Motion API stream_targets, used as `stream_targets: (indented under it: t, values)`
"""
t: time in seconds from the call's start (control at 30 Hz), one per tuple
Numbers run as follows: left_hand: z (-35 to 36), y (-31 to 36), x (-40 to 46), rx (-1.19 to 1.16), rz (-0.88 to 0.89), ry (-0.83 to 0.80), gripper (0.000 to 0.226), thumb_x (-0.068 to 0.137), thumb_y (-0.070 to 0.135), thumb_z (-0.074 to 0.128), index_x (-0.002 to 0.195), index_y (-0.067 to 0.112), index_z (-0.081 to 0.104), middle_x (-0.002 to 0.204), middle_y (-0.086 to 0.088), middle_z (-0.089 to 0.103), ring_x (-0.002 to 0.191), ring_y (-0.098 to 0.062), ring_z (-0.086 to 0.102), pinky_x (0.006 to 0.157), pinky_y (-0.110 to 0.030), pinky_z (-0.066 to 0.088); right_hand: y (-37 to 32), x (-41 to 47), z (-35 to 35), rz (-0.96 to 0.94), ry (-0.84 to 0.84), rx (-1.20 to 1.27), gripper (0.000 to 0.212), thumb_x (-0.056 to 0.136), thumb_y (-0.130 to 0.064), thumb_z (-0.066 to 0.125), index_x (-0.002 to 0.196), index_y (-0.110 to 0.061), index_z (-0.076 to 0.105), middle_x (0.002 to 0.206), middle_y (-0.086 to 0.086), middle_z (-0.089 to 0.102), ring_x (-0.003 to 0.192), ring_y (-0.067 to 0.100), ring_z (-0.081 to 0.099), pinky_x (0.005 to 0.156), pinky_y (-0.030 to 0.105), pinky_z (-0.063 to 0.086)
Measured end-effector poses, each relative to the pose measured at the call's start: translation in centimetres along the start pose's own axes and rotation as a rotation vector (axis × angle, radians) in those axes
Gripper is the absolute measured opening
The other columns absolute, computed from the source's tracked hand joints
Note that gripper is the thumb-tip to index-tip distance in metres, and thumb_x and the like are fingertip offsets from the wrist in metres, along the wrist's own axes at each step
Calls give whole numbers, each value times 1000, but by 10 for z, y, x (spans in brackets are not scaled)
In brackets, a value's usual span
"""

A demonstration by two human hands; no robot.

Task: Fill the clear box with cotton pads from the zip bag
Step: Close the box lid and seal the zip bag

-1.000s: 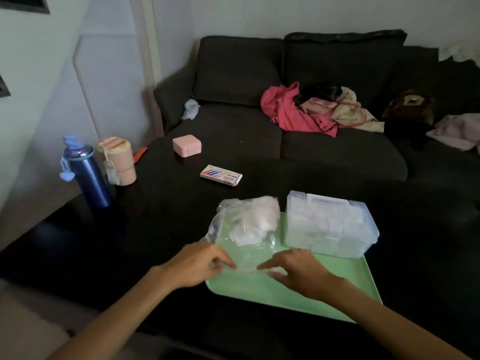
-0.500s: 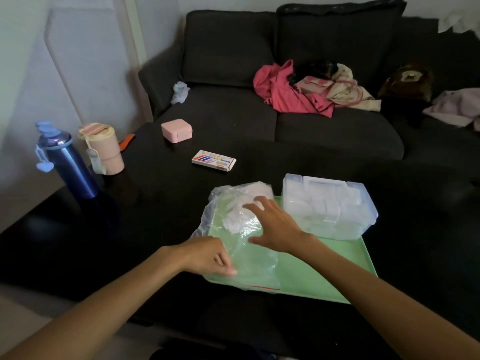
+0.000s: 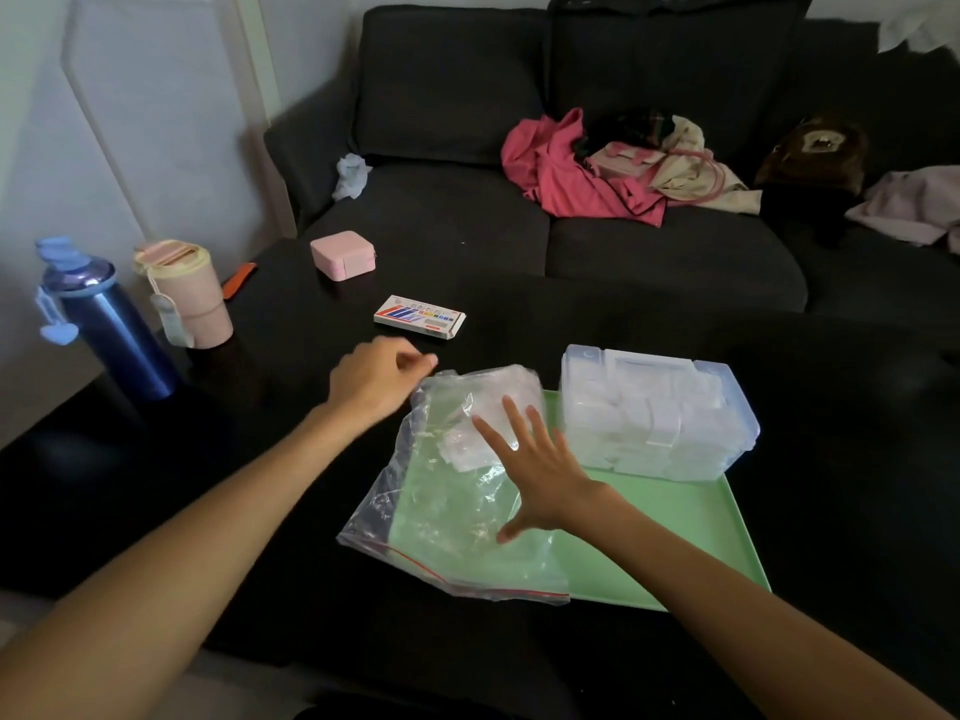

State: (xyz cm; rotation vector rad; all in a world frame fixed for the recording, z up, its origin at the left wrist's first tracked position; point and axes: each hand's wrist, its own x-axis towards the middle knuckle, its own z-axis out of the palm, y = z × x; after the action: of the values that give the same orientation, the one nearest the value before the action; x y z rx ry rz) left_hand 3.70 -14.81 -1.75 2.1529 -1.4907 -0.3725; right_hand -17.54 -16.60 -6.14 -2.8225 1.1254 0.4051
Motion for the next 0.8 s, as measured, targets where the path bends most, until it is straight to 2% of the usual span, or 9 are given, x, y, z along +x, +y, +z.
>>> stream_targets:
  t: [0.1, 0.2, 0.3, 0.37, 0.43, 0.5, 0.6, 0.7, 0.8]
  values:
    - [10, 6, 39, 35, -200, -187, 48, 93, 51, 47, 129, 19, 54, 127, -4, 59, 116, -23, 55, 91, -38, 43, 0, 3, -3, -4, -38, -34, 131, 65, -52, 78, 146, -27, -22, 151, 15, -32, 139, 44, -20, 114, 54, 4]
    - [24, 7, 53, -4, -250, -324, 42, 89, 45, 58, 122, 19, 61, 121, -7, 61, 111, -25, 57, 98, -40, 45, -1, 5, -3, 4, -55, -40, 130, 65, -52, 77, 146, -26, -22, 150, 15, -33, 139, 44, -20, 114, 53, 4]
    - [28, 0, 63, -49, -316, -185, 30, 87, 38, 63, 110, 20, 68, 112, -5, 65, 101, -22, 60, 89, -37, 47, 0, 5, -3, -2, -79, -63, 129, 66, -52, 76, 146, -24, -22, 151, 15, -32, 139, 44, -19, 115, 51, 7]
    - [27, -5, 65, -83, -398, -14, 28, 90, 34, 61, 109, 15, 66, 110, -8, 65, 97, -22, 60, 76, -34, 44, 0, 5, -3, -13, -80, -83, 129, 67, -52, 76, 147, -23, -20, 151, 14, -31, 139, 42, -19, 115, 50, 7]
    - [29, -11, 63, -100, -415, 83, 27, 92, 32, 58, 111, 15, 66, 113, -8, 65, 101, -24, 60, 73, -33, 41, 0, 5, -3, -22, -76, -93, 128, 67, -52, 76, 147, -23, -19, 151, 12, -32, 139, 41, -21, 115, 51, 6]
    - [30, -13, 55, -122, -313, 138, 29, 93, 34, 55, 114, 15, 63, 119, -7, 63, 107, -24, 59, 76, -33, 41, 0, 6, -4, -14, -97, -89, 128, 67, -50, 77, 147, -23, -20, 151, 12, -33, 138, 41, -23, 114, 52, 4]
    - [22, -13, 26, -135, 88, 210, 57, 85, 54, 58, 129, 19, 48, 135, -4, 50, 122, -21, 48, 90, -34, 41, -1, 7, -5, 9, -119, -64, 129, 67, -48, 78, 147, -24, -20, 150, 13, -34, 138, 42, -24, 113, 55, 3]
    - [12, -18, -19, 101, 385, -82, 117, 56, 88, 53, 148, 27, 15, 156, 6, 14, 141, -15, 15, 110, -39, 23, -4, 5, -10, 26, -147, -50, 130, 66, -46, 79, 147, -24, -20, 150, 12, -34, 138, 42, -23, 112, 57, 4]
    - [20, -39, -60, 423, 378, -430, 140, 44, 96, 48, 146, 29, -21, 155, 11, -23, 143, -13, -17, 114, -36, -1, -6, 7, -12, 43, -161, -39, 131, 64, -44, 82, 148, -25, -17, 151, 13, -33, 139, 42, -21, 112, 58, 7]
